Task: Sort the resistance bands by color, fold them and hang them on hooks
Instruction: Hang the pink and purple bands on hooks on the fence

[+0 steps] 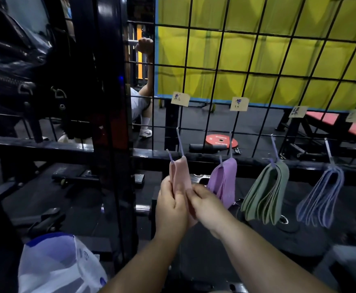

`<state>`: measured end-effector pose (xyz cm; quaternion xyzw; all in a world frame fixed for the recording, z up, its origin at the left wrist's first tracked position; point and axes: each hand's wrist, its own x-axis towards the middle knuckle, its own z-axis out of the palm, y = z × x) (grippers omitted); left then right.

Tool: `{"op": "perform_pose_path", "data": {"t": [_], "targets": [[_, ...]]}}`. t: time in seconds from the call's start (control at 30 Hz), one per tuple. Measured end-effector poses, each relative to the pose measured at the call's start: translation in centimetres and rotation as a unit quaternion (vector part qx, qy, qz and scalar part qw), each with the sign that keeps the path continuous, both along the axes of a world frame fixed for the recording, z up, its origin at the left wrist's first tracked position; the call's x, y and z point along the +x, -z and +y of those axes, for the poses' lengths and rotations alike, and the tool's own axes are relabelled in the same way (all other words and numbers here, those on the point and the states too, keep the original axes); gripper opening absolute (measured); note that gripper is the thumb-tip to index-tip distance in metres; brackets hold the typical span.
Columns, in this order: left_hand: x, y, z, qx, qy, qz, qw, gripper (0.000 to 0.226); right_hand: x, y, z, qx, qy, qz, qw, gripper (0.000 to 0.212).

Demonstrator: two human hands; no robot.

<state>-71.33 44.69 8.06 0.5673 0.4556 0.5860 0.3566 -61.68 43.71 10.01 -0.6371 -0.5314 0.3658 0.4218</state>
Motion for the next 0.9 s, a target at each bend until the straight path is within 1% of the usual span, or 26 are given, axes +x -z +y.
{"op": "perform_pose_path", "data": {"t": [0.1, 0.2, 0.37, 0.47, 0.53, 0.67, 0.73, 0.9], "targets": [[0.4, 1.4, -0.6, -0.005, -0.006, -0.004, 1.0, 0.027, 0.0, 1.2, -0.6, -0.004, 0.008, -0.012, 1.0, 0.02], [0.8, 2.6, -1.2, -0.018, -0.014, 0.0, 1.0, 0.023, 0.2, 1.7, -1.1, -0.011, 0.003, -0.018, 1.0, 0.023], [1.3, 3.7, -1.7, -0.016, -0.03, 0.017, 0.999, 0.03, 0.5, 2.6, -1.6, -0.013, -0.003, -0.036, 0.999, 0.029], [1.3, 3.7, -1.6, -0.021, -0.029, 0.038, 0.999, 0.023, 0.7, 2.7, -1.7, -0.001, -0.005, -0.067, 0.998, 0.031], [1.1, 3.9, -1.4, -0.022, -0.032, 0.054, 0.998, 0.019, 0.8, 2.9, -1.8, 0.007, -0.007, -0.087, 0.996, 0.029], [0.7, 4.6, -1.0, -0.016, -0.033, 0.067, 0.997, 0.021, 0.9, 3.5, -2.1, 0.015, -0.02, -0.13, 0.991, 0.024], [0.6, 4.7, -1.0, -0.013, -0.031, 0.072, 0.997, 0.022, 0.9, 3.7, -2.2, 0.013, -0.026, -0.136, 0.99, 0.027], [0.4, 4.9, -1.2, -0.005, -0.023, 0.074, 0.997, 0.024, 1.1, 3.7, -2.5, 0.015, -0.042, -0.146, 0.988, 0.025]]}}
